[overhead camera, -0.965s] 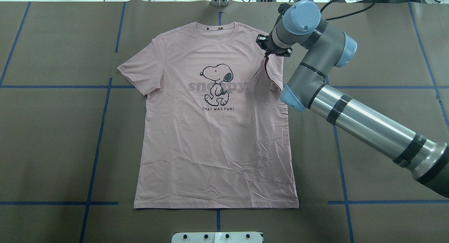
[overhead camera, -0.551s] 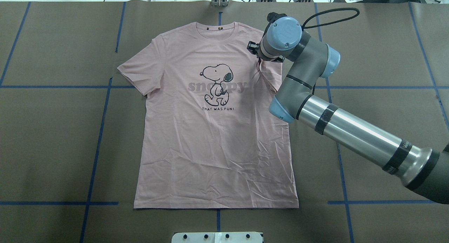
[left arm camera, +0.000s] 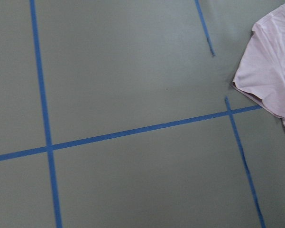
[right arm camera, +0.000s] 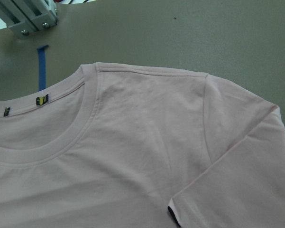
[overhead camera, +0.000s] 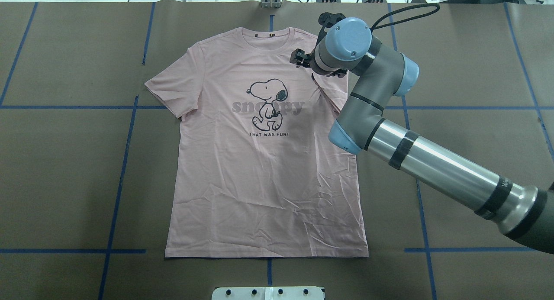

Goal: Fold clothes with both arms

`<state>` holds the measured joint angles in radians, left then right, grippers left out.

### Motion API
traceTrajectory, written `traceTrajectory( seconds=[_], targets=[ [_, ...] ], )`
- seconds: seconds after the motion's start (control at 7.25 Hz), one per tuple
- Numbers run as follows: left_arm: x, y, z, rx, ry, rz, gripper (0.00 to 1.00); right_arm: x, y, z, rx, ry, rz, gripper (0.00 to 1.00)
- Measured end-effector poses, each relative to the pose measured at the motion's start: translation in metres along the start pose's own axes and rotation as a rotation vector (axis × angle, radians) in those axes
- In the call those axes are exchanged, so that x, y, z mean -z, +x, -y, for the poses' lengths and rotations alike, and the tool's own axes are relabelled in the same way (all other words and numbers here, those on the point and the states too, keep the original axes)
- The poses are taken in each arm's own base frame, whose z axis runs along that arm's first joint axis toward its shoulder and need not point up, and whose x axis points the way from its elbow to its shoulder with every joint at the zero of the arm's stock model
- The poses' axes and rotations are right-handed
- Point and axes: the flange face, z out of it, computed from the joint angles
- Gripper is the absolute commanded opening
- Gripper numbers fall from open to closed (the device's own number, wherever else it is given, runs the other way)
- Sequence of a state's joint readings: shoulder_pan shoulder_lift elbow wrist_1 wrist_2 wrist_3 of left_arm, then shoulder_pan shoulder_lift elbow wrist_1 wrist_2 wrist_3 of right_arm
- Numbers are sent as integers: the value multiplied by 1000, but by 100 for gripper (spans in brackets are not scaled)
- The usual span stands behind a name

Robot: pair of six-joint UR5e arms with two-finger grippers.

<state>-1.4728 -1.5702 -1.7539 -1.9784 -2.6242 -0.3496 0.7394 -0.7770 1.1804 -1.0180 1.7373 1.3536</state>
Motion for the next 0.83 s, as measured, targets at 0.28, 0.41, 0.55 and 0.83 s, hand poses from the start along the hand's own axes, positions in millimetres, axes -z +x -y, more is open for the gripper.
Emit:
traceTrajectory(
  seconds=[0.28,0.41,0.55,0.83],
  targets=[
    [-99,69,78,74,-62,36,100,60,49,32,-27,-38,76,100],
    [-150,99,108,110,-67,89,100,95,87,47,-48,-76,109,100],
    [-195,127,130,133,-55,138,97,121,122,53,-63,-103,130,100],
    [-277,165,146,169,-30,153,85,150,163,45,-73,-121,147,100]
  ],
)
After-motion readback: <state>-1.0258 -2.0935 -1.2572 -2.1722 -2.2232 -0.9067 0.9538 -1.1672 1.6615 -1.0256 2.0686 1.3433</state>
